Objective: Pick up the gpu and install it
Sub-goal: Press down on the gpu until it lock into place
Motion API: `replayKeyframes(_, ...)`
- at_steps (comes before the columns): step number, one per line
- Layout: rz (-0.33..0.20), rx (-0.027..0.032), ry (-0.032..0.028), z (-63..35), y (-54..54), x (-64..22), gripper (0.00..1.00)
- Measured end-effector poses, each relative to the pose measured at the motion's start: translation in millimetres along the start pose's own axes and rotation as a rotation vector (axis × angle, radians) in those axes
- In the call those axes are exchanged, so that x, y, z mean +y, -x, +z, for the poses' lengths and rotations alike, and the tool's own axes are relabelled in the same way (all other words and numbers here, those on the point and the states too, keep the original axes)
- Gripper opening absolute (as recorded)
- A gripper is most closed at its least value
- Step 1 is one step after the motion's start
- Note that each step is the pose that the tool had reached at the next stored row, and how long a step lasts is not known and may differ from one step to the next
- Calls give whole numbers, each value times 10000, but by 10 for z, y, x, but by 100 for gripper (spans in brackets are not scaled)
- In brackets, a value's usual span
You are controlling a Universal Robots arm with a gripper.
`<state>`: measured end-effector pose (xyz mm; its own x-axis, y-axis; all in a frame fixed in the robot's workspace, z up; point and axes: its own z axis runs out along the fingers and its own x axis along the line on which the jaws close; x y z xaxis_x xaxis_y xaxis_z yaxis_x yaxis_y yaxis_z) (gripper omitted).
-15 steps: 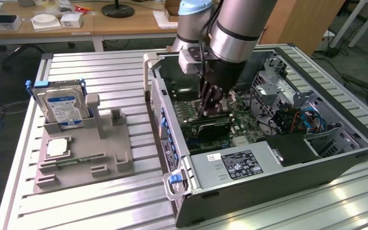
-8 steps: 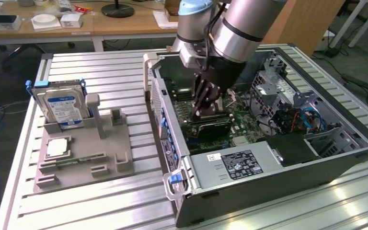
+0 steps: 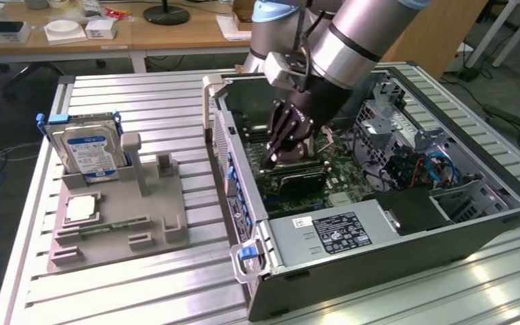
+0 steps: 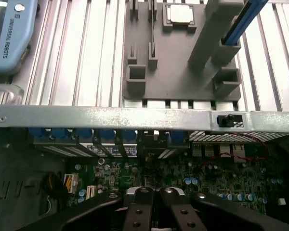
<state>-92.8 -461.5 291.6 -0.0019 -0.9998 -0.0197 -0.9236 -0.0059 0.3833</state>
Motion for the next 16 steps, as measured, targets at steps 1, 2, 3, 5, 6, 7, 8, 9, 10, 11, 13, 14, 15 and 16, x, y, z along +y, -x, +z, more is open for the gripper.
replayKeyframes(1, 4, -1, 182, -2, 0, -12, 10)
replayKeyframes(2, 6, -1, 312, -2, 0, -21, 10)
replayKeyframes(3, 7, -2, 420, 2, 0, -29, 10)
replayKeyframes(5, 13, -3, 499, 29, 0, -32, 10)
replayKeyframes(6, 11, -3, 505, 49, -1, -26, 10)
replayKeyframes(7, 11, -3, 521, 65, -1, -22, 10)
replayKeyframes(8, 11, -3, 546, 71, -2, -20, 10)
replayKeyframes(9, 10, -3, 598, 70, -2, -20, 10)
replayKeyframes(10, 13, -4, 688, 70, -1, -23, 10)
replayKeyframes(11, 15, -5, 788, 69, -1, -24, 10)
replayKeyframes(13, 17, -5, 926, 70, -1, -29, 10)
replayKeyframes(14, 18, -6, 962, 73, -1, -30, 10)
replayKeyframes(15, 20, -6, 998, 78, -1, -32, 10)
replayKeyframes(16, 23, -8, 1019, 85, 0, -34, 10)
